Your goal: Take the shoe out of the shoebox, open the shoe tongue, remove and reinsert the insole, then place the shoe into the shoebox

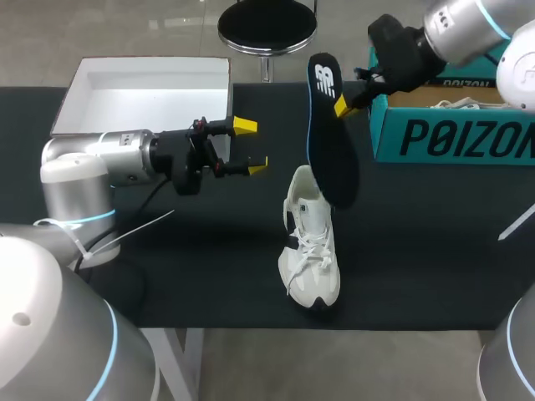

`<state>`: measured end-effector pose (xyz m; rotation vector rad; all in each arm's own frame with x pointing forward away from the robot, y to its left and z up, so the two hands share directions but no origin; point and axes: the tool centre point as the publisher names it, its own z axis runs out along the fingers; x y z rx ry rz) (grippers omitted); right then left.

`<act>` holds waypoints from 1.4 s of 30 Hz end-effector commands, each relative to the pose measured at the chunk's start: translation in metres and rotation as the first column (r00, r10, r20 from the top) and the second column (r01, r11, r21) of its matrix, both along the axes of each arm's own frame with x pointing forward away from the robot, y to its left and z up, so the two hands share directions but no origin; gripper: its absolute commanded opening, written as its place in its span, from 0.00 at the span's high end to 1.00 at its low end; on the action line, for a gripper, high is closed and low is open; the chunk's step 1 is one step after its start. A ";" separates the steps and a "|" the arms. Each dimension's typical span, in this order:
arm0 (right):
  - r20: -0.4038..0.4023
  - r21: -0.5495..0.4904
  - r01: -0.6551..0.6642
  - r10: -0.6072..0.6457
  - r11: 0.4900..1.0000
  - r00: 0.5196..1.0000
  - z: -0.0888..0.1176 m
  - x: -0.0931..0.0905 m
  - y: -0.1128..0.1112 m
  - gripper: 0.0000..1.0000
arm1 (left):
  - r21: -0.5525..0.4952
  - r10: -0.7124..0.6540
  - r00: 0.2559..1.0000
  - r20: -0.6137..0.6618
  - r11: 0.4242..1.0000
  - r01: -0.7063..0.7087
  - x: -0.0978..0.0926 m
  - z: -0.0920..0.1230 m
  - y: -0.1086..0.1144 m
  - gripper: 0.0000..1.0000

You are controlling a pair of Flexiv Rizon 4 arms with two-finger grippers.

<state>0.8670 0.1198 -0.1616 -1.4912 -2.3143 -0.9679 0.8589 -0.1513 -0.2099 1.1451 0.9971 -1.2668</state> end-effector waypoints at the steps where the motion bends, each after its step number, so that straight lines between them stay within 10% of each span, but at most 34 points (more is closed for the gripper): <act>1: -0.037 -0.021 -0.030 0.030 0.999 0.999 -0.008 0.015 0.023 1.00 | 0.000 0.002 1.000 0.001 1.000 -0.002 0.000 -0.001 -0.001 0.00; 22: -0.089 -0.026 -0.067 0.064 0.997 0.994 -0.019 0.029 0.080 1.00 | 0.000 0.002 1.000 0.001 1.000 -0.002 0.000 -0.001 -0.001 0.00; 42: -0.136 -0.034 -0.056 0.051 0.998 0.989 -0.028 0.029 0.077 1.00 | 0.112 0.035 0.993 0.115 0.993 -0.048 0.002 0.007 -0.021 0.00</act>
